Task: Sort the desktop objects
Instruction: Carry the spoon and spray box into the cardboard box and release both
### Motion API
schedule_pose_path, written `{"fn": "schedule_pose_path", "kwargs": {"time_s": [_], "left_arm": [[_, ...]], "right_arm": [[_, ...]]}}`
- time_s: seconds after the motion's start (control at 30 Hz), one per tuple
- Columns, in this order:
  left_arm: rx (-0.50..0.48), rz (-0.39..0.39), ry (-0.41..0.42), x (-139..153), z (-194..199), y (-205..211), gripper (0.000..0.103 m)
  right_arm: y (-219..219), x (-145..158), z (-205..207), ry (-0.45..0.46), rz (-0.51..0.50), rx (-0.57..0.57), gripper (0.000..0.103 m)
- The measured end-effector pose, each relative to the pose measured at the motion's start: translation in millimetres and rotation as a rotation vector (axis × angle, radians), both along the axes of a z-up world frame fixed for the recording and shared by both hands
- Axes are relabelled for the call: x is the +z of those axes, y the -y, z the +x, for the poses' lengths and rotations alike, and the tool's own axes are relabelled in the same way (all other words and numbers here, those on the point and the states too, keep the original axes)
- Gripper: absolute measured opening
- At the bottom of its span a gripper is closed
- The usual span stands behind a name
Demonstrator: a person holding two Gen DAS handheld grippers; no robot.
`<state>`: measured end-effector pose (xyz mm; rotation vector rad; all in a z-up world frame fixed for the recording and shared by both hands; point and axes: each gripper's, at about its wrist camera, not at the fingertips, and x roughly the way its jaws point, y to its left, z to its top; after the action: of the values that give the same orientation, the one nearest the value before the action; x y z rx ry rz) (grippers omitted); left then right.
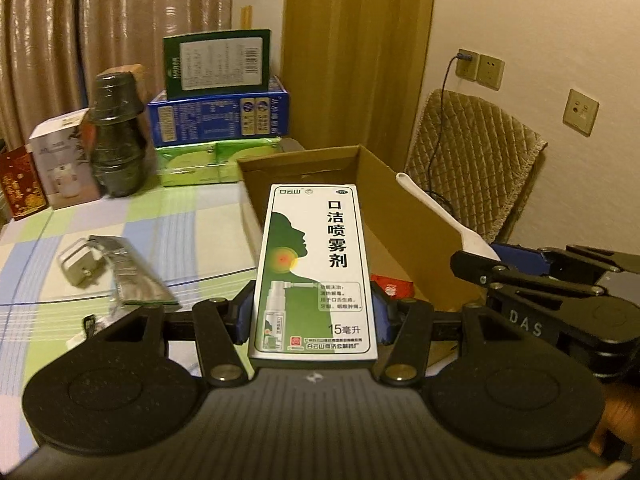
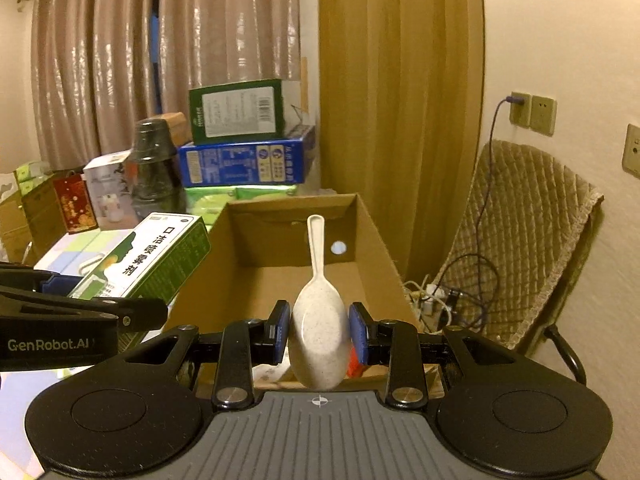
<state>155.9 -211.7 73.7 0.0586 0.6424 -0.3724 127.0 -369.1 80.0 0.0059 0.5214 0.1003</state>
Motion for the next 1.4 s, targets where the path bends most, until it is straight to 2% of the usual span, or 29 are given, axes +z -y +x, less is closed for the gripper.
{"fn": "schedule_pose_path", "kwargs": {"time_s": [0.37, 0.83, 1.07, 1.2, 1.3, 1.4], "left_arm": [[-0.031, -0.003, -0.041, -15, 36, 22, 0.05], [-0.043, -0.008, -0.069, -31, 64, 35, 0.051], [-0.013, -0.041, -0.059, -29, 64, 17, 0.051], [0.016, -0.045, -0.061, -28, 61, 1, 0.051], [0.035, -0.043, -0.061, -28, 58, -11, 0.051], [0.049, -0.029, -0.065, -29, 53, -21, 0.051]], "right_arm": [[11, -9, 29, -0.02, -0.023, -0.012, 0.029], [11, -27, 43, -0.057, -0.028, -0.014, 0.029], [12, -28, 48, -0.058, -0.014, -0.013, 0.03], [11, -27, 51, -0.028, 0.008, -0.007, 0.03], [12, -26, 49, -0.028, 0.037, -0.008, 0.039], [11, -24, 41, -0.028, 0.034, -0.007, 0.04]]}}
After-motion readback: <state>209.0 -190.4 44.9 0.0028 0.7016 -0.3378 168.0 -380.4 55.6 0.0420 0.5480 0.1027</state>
